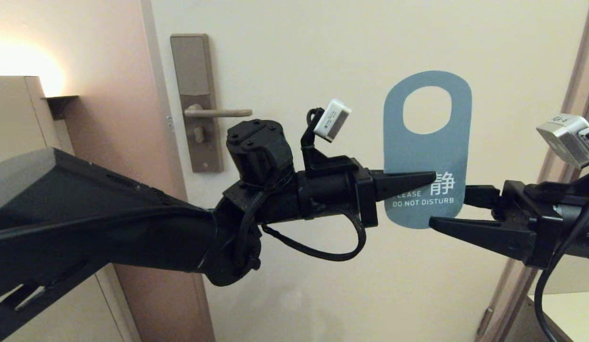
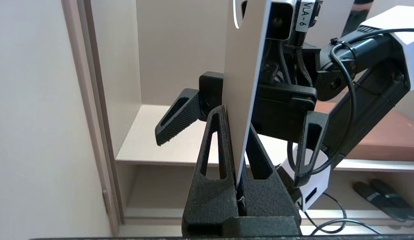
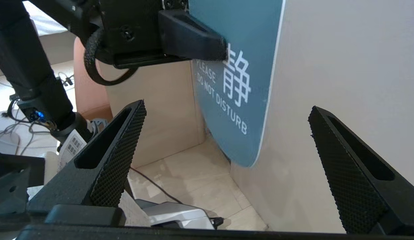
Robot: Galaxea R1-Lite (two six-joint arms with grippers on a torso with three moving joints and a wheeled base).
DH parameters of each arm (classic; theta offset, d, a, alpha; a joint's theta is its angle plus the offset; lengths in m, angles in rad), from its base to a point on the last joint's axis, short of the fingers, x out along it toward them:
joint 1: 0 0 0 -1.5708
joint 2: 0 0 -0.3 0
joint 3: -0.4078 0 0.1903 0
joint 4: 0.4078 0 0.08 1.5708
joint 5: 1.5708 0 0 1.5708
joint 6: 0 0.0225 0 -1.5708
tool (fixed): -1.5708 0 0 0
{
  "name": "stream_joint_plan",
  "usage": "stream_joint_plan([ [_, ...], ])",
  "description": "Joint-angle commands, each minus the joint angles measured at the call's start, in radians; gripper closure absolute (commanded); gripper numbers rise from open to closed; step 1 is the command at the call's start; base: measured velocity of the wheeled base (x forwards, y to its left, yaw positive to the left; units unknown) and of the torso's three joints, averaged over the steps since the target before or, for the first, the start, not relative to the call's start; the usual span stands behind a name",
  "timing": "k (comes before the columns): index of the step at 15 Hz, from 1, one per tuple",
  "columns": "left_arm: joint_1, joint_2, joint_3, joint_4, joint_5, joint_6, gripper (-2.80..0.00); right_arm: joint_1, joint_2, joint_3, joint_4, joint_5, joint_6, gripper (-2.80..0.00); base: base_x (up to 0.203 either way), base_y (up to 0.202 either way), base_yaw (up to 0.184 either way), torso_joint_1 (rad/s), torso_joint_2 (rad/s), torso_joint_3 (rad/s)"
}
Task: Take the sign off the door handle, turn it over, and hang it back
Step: Hand it to the other hand
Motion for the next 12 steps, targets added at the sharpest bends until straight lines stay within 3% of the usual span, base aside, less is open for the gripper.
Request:
stream_joint_plan([
  [1, 0.001, 0.012, 0.005, -0.009, -0.004, -0.003, 0.00, 0.012, -0.002, 0.000, -0.003, 0.005, 0.001, -2.80, 0.000, 0.000, 0.000, 0.000, 0.00, 0.000],
  [12, -0.005, 0.011, 0.009, -0.012, 0.024, -0.028, 0.00, 0.031, -0.005, -0.003, -0.003, 0.005, 0.001, -2.80, 0.000, 0.000, 0.000, 0.000, 0.00, 0.000],
])
